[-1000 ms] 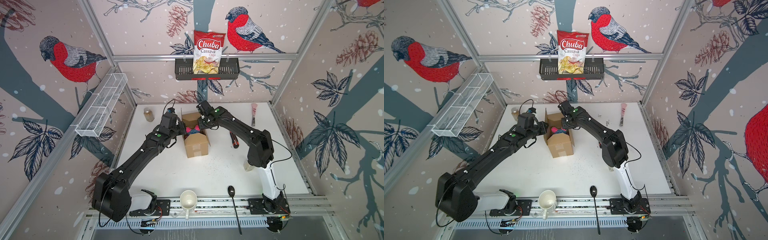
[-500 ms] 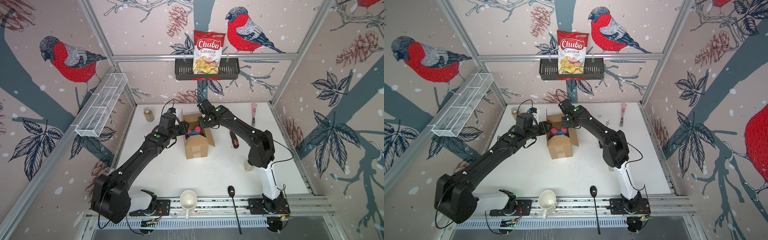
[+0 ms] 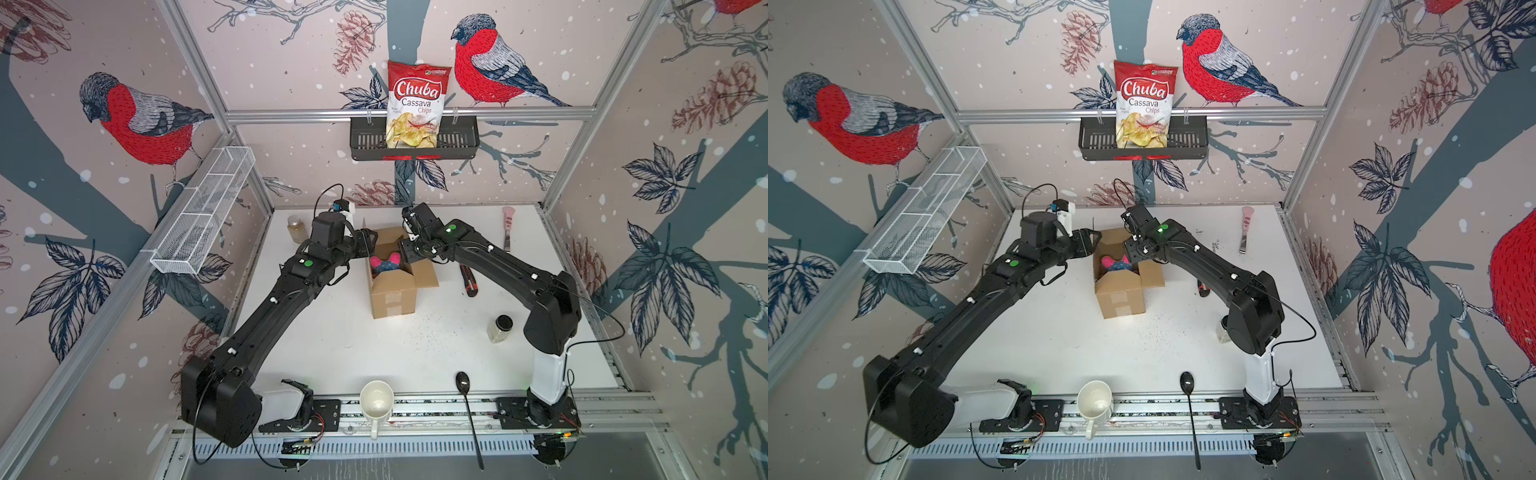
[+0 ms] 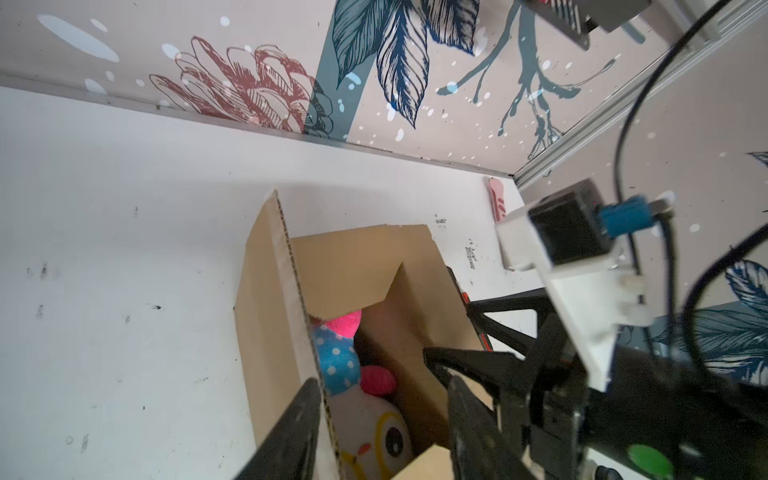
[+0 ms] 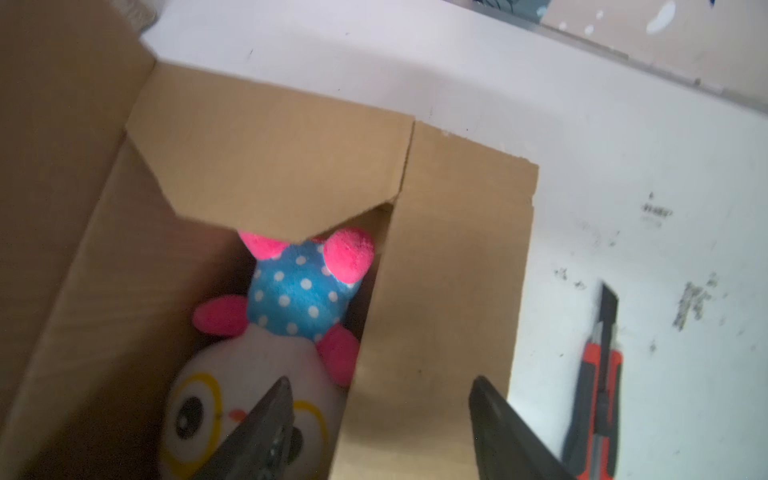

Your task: Unpack the express box

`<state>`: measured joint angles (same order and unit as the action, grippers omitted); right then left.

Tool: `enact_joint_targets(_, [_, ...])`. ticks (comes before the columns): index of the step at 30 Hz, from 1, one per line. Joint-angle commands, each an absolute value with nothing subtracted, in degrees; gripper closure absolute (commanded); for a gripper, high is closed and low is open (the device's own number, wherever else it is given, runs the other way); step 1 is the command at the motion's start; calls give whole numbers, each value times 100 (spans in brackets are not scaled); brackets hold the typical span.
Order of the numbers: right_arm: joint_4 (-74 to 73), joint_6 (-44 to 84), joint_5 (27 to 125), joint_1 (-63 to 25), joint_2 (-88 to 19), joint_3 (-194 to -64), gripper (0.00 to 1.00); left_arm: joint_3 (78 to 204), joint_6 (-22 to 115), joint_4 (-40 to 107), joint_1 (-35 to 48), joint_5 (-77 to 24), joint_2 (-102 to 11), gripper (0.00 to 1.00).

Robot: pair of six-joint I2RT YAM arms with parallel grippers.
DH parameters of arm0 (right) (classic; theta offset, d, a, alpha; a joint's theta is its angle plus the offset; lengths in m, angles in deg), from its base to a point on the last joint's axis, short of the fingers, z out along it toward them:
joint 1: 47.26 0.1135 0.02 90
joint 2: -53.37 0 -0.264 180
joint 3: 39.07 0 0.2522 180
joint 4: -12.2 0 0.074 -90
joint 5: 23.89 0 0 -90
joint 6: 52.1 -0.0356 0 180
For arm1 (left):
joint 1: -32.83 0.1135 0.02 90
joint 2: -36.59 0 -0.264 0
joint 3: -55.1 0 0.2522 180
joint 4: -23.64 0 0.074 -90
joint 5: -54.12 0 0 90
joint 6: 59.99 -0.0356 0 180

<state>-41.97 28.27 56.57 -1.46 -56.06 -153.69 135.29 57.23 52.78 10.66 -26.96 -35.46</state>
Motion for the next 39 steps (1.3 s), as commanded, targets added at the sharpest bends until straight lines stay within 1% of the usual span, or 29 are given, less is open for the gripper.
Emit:
enact_joint_targets(1, [-3268,4114,5357,-78,-5404,-14881,34,13368,6028,5435,1077,-2800,-3146,52])
enact_joint_targets(5, [-2663,4836,5205,-92,-5390,-14391,32,13016,6224,5606,1084,-3087,-2594,52])
enact_joint_targets(10, [-2115,5237,5186,-119,-5581,-14251,31,12678,6310,5731,1093,-3253,-2245,52])
enact_joint_targets(18, [-1722,5559,5157,-120,-5741,-14423,30,12247,6402,5671,1152,-3292,-1980,52])
enact_joint_targets(28, [-1786,5866,5347,-143,-6235,-15038,30,11935,6446,5403,1291,-3099,-2010,52])
enact_joint_targets(32, [-1809,5676,5578,-232,-6229,-15162,39,11888,6446,5333,1327,-3042,-2036,52])
enact_joint_targets(39, [-1842,5330,5902,-296,-5951,-15109,67,11717,6455,5139,1335,-2837,-2193,53])
